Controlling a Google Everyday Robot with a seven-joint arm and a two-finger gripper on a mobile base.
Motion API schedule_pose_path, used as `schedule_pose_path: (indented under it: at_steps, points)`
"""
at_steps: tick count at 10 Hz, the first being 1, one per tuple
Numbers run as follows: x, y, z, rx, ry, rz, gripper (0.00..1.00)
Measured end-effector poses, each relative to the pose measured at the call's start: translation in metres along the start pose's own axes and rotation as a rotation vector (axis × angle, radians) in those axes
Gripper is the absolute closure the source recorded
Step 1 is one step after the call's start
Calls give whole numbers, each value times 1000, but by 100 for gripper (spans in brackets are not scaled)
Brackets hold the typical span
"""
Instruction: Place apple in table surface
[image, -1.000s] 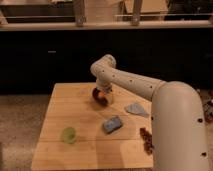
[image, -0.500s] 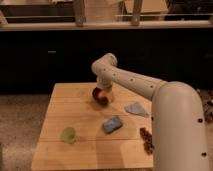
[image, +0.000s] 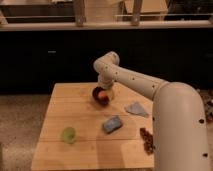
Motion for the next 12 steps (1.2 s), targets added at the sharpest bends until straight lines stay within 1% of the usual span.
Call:
schedule_pose_path:
  at_steps: [3, 4, 9, 10, 12]
  points:
    - [1, -7, 0, 8, -6, -6, 27]
    - [0, -10, 0, 9, -10, -11, 30]
    - [-5, -17, 5, 11, -25, -30, 30]
    - [-6, -19, 6, 13, -28, -34, 33]
    - [-6, -20, 9, 16, -33, -35, 47]
